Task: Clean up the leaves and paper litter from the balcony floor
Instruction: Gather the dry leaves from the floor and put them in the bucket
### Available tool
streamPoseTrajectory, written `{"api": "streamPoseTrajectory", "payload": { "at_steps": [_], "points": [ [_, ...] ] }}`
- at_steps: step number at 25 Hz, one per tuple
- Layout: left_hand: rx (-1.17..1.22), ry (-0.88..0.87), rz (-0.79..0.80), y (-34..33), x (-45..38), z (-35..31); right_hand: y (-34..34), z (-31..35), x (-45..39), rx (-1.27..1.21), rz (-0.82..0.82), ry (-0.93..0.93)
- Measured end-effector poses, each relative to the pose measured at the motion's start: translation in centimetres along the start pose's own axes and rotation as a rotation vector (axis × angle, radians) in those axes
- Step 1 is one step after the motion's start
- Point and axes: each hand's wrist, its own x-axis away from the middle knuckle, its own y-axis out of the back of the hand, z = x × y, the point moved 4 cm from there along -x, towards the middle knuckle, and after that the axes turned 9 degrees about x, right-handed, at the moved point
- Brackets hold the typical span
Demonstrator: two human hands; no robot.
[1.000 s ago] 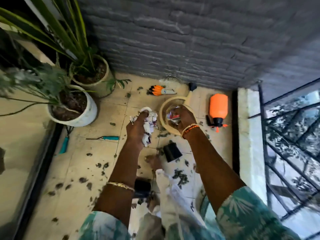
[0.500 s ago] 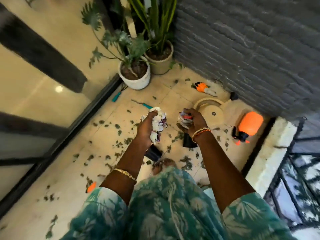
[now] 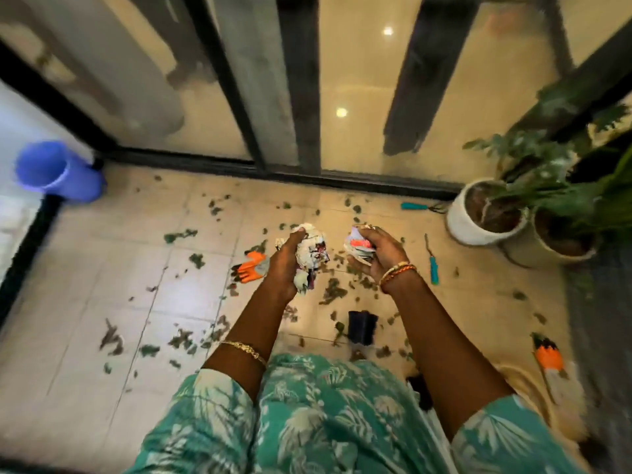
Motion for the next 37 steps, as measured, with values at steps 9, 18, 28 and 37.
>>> {"api": "streamPoseTrajectory", "payload": {
  "at_steps": [9, 18, 28, 37],
  "points": [
    [0.233, -0.133, -0.197, 20.5, 1.6, -16.0, -27.5, -4.0, -4.6, 0.191, 0.249, -0.065],
    [0.408, -0.199, -0.299, 35.3, 1.9, -29.3, -50.2, -8.3, -6.8, 0.232, 0.423, -0.148],
    [0.508, -0.306, -0.500, 51.3, -3.2, -47.9, -74.2, -11.7, -15.7, 0.423, 0.322, -0.154],
    [0.484, -0.285, -0.591, 61.0, -8.4, -61.8, -88.9, -12.8, -21.1, 0.457, 0.169, -0.213]
  ]
}}
